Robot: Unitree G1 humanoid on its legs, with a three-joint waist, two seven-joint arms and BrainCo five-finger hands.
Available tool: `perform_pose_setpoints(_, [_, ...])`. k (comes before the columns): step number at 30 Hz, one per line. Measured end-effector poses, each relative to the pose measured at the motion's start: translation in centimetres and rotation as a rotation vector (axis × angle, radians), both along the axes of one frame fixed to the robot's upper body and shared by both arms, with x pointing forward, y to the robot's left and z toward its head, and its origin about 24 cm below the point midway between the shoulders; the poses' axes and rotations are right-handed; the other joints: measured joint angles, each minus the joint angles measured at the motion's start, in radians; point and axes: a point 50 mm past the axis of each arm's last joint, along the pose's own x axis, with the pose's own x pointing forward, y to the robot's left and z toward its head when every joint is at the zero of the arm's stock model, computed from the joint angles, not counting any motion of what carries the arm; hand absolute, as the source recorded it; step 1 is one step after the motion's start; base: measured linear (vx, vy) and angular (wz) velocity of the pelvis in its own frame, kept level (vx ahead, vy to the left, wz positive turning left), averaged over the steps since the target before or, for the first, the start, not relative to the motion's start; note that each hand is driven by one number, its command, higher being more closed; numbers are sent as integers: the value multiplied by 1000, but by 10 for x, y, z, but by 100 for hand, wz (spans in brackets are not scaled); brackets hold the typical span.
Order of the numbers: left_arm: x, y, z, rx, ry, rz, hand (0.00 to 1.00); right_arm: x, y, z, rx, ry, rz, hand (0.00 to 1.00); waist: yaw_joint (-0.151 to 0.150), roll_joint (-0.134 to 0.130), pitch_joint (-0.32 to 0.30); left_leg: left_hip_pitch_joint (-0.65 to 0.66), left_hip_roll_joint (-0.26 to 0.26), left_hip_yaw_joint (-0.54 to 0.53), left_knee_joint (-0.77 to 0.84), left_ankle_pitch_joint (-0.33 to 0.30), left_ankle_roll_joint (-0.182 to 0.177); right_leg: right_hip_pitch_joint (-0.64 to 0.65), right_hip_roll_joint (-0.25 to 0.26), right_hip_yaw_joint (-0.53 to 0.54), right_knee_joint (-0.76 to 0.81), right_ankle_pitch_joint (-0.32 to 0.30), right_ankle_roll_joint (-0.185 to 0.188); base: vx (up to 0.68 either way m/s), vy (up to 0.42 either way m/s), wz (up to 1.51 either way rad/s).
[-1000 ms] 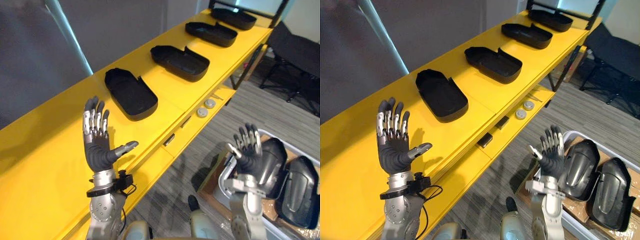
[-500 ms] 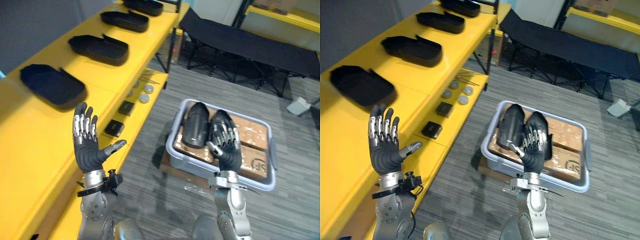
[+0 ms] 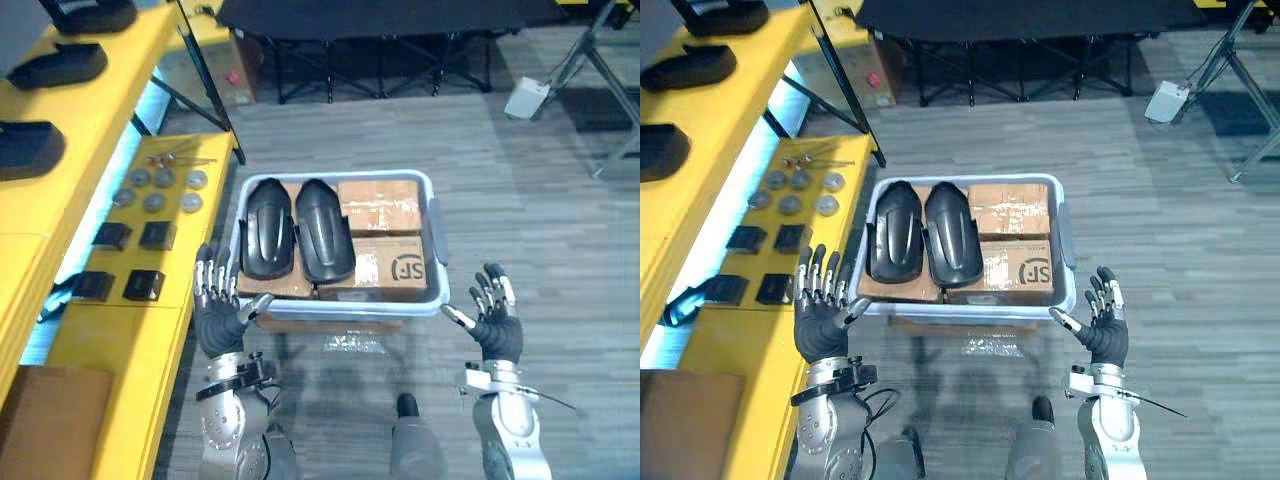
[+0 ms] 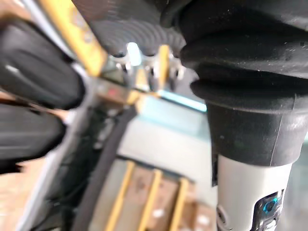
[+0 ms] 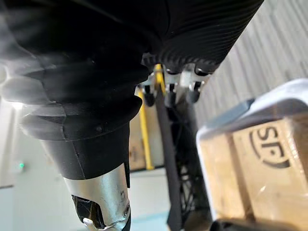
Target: Walk over and take plastic housings, then place them on the shelf
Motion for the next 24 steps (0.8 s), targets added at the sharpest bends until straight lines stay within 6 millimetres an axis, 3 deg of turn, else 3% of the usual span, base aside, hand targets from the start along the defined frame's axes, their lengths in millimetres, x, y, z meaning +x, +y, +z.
perform_pose_setpoints(3, [3, -2, 4, 79, -30, -52, 0, 20, -1, -13, 16, 58, -24, 0, 22, -7, 22, -5, -14, 12, 3, -2, 3, 37, -18, -39, -96, 64, 0, -121, 87, -11])
perform_pose_setpoints(6, [7, -5, 8, 127, -49, -96, 0, 51, -10, -12, 7, 91, -55, 0, 26, -7, 53, -30, -13, -11, 0, -4, 9, 75, -21, -106, -194, 93, -17, -129, 14, 12])
perform_pose_setpoints(9, [15, -15, 19, 148, -97, -158, 0, 96, -34, 18, -20, 56, -123, 0, 49, 6, 103, -84, -12, -64, -1, 21, 0, 74, -18, -181, -244, 146, -54, -85, -34, 28])
perform_pose_setpoints(10, [18, -23, 22, 154, -110, -196, 0, 116, -49, 37, -42, 49, -165, 0, 64, 17, 117, -116, -9, -93, 0, 34, -9, 63, -13, -212, -250, 172, -47, -46, -54, 49])
perform_pose_setpoints(12, [20, -30, 25, 153, -133, -229, 0, 134, -63, 61, -51, 26, -196, 0, 90, 35, 124, -147, 0, -113, 0, 52, -18, 48, -1, -229, -262, 198, -39, -6, -43, 27])
perform_pose_setpoints(14, [24, -33, 25, 145, -131, -236, 0, 146, -75, 84, -76, 0, -224, 0, 108, 54, 135, -166, 1, -131, 0, 62, -25, 43, 2, -249, -261, 202, -40, 41, -11, 22])
perform_pose_setpoints(18, [29, -46, 11, 140, -74, -285, 0, 161, -89, 116, -158, 1, -251, 0, 151, 69, 147, -216, -7, -174, 26, 62, -25, 28, -3, -294, -248, 202, -41, 41, 19, 24])
perform_pose_setpoints(24, [27, -57, -4, 149, -17, -336, 0, 172, -94, 158, -192, -51, -289, 0, 216, 105, 178, -264, -18, -207, 85, 46, -14, -7, -17, -333, -181, 194, -49, -29, 46, 13])
